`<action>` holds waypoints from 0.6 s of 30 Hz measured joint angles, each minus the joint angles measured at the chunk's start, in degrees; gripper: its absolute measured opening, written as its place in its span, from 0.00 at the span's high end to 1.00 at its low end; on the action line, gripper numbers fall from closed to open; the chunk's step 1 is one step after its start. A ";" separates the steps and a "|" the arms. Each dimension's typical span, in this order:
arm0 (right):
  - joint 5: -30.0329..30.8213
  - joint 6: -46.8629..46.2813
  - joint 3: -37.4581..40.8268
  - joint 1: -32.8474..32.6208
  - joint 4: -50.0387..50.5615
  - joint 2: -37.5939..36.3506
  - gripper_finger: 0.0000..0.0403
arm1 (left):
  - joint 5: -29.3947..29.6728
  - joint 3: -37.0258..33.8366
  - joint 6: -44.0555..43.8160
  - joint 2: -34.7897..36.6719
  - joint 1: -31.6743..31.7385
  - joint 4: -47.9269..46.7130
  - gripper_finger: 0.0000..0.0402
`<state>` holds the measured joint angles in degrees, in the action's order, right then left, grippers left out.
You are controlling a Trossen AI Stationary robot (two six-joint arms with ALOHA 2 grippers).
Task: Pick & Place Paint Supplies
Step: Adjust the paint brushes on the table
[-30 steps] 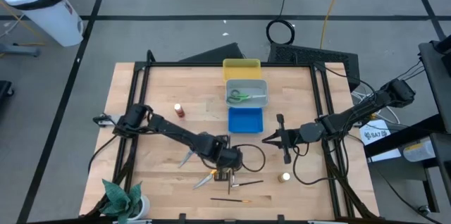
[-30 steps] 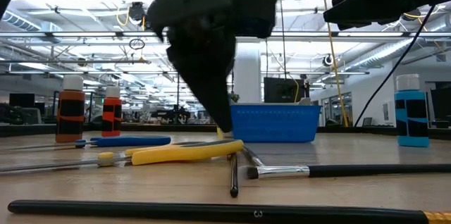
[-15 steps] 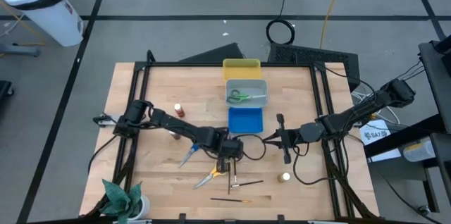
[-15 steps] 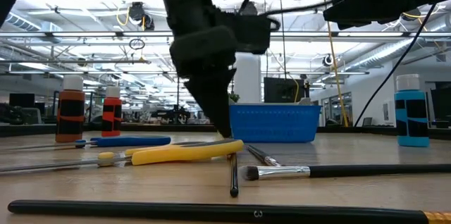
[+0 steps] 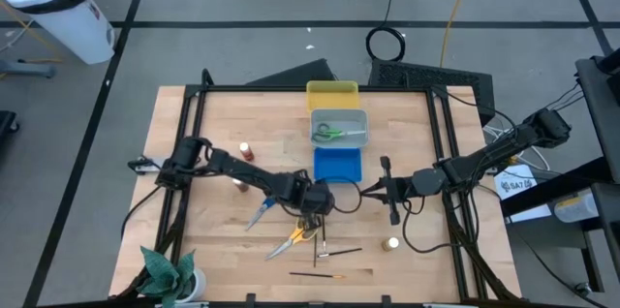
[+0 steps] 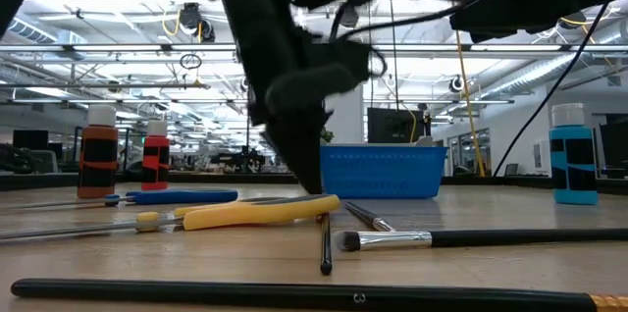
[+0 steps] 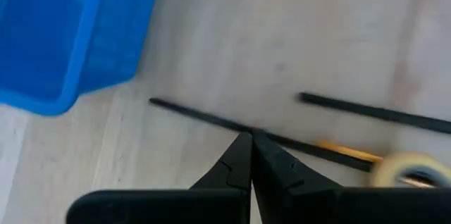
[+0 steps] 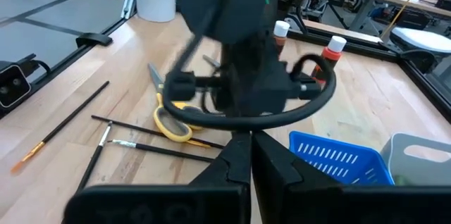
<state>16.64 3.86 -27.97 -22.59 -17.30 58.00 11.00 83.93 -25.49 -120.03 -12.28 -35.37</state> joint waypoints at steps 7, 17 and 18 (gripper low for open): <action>0.00 0.33 0.00 0.00 -0.02 0.00 1.00 | -4.35 -4.32 -0.07 -0.19 1.98 8.69 0.98; 0.00 0.33 0.00 0.00 -0.04 -0.02 1.00 | -7.49 -4.06 7.15 -1.02 1.04 20.24 0.98; 0.00 0.33 0.00 0.00 -0.04 -0.02 1.00 | -8.06 -4.05 8.35 -0.93 0.85 20.73 0.98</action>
<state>16.64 4.19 -27.97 -22.59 -17.34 57.98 2.93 79.88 -17.15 -120.96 -11.43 -14.64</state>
